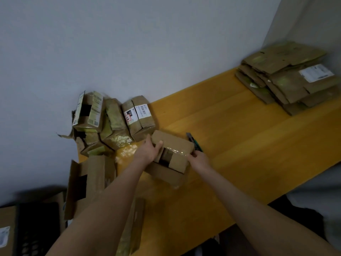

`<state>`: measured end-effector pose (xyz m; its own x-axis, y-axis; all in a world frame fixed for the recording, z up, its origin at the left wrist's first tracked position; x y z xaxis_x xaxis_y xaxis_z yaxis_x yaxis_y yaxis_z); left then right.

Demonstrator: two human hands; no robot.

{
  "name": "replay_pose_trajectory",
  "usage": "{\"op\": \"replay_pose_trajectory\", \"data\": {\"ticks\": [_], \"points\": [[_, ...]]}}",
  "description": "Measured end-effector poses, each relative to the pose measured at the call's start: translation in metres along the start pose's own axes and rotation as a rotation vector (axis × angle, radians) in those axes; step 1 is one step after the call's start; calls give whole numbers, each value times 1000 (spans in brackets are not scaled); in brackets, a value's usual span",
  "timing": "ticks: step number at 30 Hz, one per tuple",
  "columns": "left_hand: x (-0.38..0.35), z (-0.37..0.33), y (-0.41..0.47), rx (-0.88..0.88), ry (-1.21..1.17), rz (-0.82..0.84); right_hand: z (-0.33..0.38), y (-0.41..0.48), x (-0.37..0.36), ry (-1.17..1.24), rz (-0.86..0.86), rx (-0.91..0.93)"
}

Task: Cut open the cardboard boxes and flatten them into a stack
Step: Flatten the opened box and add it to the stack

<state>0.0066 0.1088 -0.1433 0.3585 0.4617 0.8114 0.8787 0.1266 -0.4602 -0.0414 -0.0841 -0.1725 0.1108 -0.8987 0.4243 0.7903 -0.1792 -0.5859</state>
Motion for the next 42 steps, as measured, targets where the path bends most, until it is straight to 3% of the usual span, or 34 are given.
{"op": "replay_pose_trajectory", "data": {"ticks": [4, 6, 9, 12, 14, 20, 24, 26, 32, 42], "points": [[1, 19, -14, 135, -23, -7, 15, 14, 3, -56, 80, 64], [9, 20, -21, 111, 72, -94, 16, 21, 10, -124, -18, 78], [24, 2, -21, -247, 207, -308, 5, 27, 27, -438, -203, 70], [19, -22, -11, -460, 313, -128, -8, 33, 32, -655, -175, 23], [10, -29, -4, -411, 396, -14, -11, 37, 28, -690, -137, 6], [0, -33, 2, -342, 451, -48, -18, 42, 25, -687, -110, -16], [-1, -42, 2, -275, 372, 28, -24, 37, 32, -301, -93, -62], [-2, -46, 1, -251, 337, 42, -31, 25, 38, -164, -95, 9], [-9, -46, -7, -181, 308, -22, -59, -15, 48, -332, -114, 229], [-14, -41, -12, -129, 281, -77, -40, -26, 58, -411, -92, 333]]}}
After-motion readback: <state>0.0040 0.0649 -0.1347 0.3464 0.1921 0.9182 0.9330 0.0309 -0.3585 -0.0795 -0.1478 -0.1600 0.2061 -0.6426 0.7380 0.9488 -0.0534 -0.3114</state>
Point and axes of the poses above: each hand's wrist, its own y-axis towards the middle knuckle, its own x-axis out of the back of the hand, z = x × y, the point moved 2 cm from there along y, towards the middle knuckle, and after that the axes turned 2 degrees about -z, right-handed, at the moved point
